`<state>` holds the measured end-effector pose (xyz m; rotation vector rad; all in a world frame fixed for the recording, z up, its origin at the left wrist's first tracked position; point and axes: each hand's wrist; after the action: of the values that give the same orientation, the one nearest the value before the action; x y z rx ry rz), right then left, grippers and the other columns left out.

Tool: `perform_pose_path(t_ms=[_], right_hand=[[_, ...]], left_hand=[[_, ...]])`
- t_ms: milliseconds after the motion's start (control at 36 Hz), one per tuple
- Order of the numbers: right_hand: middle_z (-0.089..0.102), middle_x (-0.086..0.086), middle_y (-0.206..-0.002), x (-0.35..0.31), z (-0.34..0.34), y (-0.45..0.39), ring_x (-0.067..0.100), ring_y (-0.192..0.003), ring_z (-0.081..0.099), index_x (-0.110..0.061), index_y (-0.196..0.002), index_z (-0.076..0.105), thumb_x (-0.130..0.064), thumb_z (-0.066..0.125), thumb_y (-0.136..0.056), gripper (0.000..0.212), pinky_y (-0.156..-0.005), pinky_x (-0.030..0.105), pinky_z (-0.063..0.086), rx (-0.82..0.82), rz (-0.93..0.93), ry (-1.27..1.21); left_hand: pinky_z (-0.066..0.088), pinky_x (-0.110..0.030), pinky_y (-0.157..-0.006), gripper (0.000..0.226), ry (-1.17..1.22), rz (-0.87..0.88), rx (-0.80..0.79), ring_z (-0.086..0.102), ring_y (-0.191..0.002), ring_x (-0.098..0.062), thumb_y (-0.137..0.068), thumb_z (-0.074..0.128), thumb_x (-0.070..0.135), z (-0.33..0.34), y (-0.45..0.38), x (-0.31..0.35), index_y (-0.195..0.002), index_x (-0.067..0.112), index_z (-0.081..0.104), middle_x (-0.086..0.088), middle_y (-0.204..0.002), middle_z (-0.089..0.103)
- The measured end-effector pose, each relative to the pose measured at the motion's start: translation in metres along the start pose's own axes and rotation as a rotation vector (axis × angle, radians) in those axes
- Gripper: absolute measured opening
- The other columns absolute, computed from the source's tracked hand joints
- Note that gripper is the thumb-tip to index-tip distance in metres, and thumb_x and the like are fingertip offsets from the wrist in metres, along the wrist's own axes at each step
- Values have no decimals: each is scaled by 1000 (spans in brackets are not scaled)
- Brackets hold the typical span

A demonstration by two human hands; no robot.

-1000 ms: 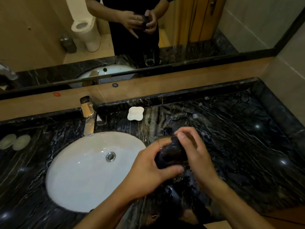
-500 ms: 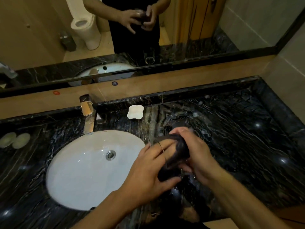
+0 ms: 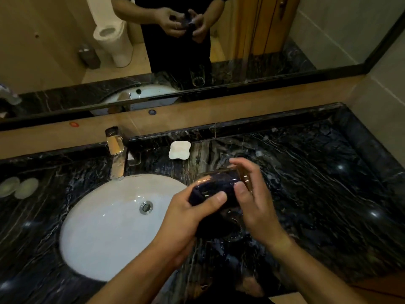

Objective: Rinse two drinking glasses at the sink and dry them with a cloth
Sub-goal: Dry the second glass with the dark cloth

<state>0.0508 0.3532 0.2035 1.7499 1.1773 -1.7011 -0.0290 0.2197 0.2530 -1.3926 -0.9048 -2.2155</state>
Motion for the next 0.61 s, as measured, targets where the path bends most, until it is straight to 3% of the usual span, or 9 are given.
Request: perform_pose_path(t_ms=[83, 139, 222, 278, 361, 444, 528, 611], right_hand=[[58, 7, -115, 6, 3, -3, 19, -108, 59, -20, -118, 55, -32, 41, -94, 30, -89, 30, 48, 110, -187, 116], [62, 2, -105, 2, 10, -1, 18, -96, 61, -20, -107, 58, -31, 39, -95, 25, -80, 29, 50, 188, -106, -1], [65, -4, -90, -8, 18, 0, 12, -78, 61, -19, -97, 62, -34, 37, -96, 29, -66, 22, 49, 276, 125, -169], [67, -2, -80, -14, 17, -3, 11, -71, 61, -19, -86, 67, -31, 40, -96, 31, -60, 21, 48, 266, 335, -225], [60, 3, -58, -20, 6, -8, 15, -49, 54, -19, -72, 70, -32, 49, -97, 35, -40, 21, 37, 70, 817, -388], [44, -3, -46, -17, -1, -5, 11, -31, 41, -19, -68, 61, -40, 51, -96, 36, -32, 14, 26, -154, 1131, -402], [45, -3, -50, -10, -3, -3, 11, -35, 44, -18, -77, 64, -49, 51, -95, 39, -33, 15, 31, -286, 1191, -421], [60, 4, -69, -9, -6, -1, 16, -50, 56, -16, -102, 68, -59, 45, -96, 49, -40, 22, 40, -301, 1004, -602]], left_hand=[[58, -34, -87, 33, -104, 46, -37, 72, -103, -23, -81, 80, 17, 5, 5, 2, -112, 27, 73, -7, -109, 75], [57, -30, -90, 40, -297, 128, -19, 71, -104, -16, -81, 82, 17, 8, 6, -3, -117, 30, 71, 1, -110, 75], [51, -28, -98, 56, -603, 349, 5, 62, -119, -9, -80, 82, 22, 7, 5, -14, -130, 35, 61, 12, -129, 64], [46, -26, -104, 68, -840, 497, -79, 52, -130, -8, -78, 81, 24, -1, 5, -24, -140, 33, 54, 17, -141, 51], [46, -36, -104, 76, -1308, 665, -242, 49, -131, -18, -78, 74, 29, -16, 5, -33, -148, 25, 44, 7, -148, 44], [45, -40, -103, 51, -1610, 884, -406, 55, -120, -27, -93, 56, 26, -26, 4, -34, -142, 15, 51, -4, -138, 56], [49, -36, -95, 41, -1635, 960, -504, 54, -120, -25, -100, 47, 21, -39, -1, -31, -142, 18, 50, -2, -138, 56], [52, -34, -95, 58, -1295, 709, -379, 53, -125, -16, -88, 64, 7, -43, -3, -32, -142, 27, 50, 8, -143, 50]])
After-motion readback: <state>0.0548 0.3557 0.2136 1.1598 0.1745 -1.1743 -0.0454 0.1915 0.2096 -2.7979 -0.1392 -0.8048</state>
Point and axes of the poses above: each hand's wrist, its own y-axis away from the middle knuckle, its own z-axis out of the palm, x = y × z
